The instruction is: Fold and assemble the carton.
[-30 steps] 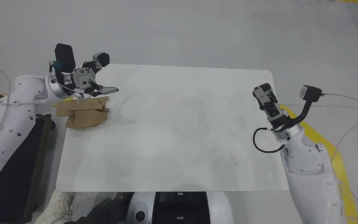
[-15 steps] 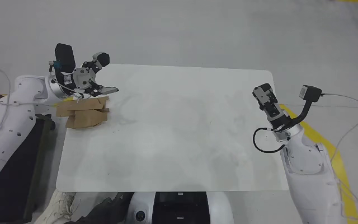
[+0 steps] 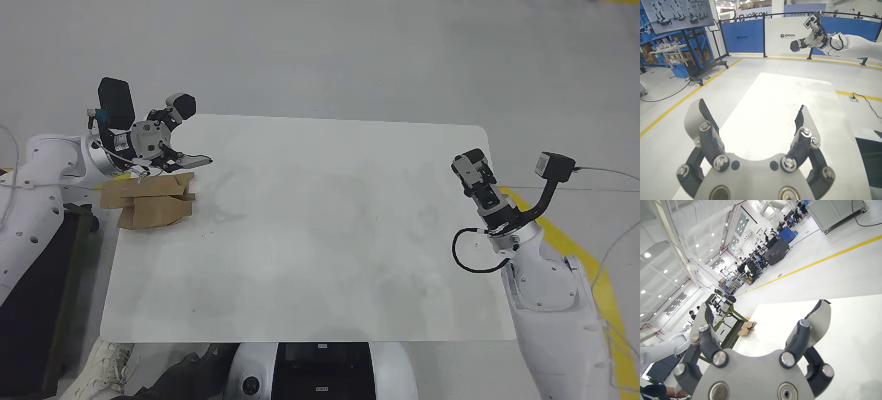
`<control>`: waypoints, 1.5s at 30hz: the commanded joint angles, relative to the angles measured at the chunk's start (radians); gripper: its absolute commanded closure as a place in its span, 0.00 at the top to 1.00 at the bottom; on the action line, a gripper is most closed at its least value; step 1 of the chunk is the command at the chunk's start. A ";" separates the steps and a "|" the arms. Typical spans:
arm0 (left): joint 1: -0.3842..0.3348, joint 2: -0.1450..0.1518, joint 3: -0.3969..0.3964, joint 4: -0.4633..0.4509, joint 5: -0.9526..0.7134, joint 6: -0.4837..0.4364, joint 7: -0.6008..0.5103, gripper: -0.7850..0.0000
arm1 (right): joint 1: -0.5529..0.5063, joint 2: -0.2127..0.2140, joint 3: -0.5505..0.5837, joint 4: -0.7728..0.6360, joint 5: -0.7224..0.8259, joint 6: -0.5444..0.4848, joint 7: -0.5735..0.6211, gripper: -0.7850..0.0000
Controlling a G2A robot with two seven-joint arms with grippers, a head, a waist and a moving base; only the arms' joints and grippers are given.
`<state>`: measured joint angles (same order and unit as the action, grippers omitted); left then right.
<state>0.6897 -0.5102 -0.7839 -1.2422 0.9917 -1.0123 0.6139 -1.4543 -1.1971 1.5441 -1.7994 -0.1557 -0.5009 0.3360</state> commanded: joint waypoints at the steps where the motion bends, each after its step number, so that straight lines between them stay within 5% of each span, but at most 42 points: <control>1: 0.003 0.000 0.000 0.003 -0.006 0.003 -0.002 1.00 | 0.000 0.000 0.000 0.000 0.000 0.000 0.000 1.00; 9: 0.060 0.012 -0.002 0.051 -0.260 0.000 -0.118 1.00 | 0.000 0.000 0.000 0.000 0.000 0.000 0.000 1.00; 20: 0.139 0.080 0.012 0.168 -0.822 0.000 -0.423 1.00 | 0.000 0.000 0.000 0.000 0.000 0.000 0.000 1.00; 30: 0.229 0.114 -0.054 0.254 -1.266 0.000 -0.723 1.00 | 0.000 0.000 0.000 0.000 0.000 0.000 0.000 1.00; 45: 0.229 0.114 -0.054 0.254 -1.266 0.000 -0.723 1.00 | 0.000 0.000 0.000 0.000 0.000 0.000 0.000 1.00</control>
<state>0.9190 -0.3960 -0.8376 -0.9884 -0.2740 -1.0123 -0.1088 -1.4543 -1.1971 1.5441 -1.7994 -0.1557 -0.5009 0.3360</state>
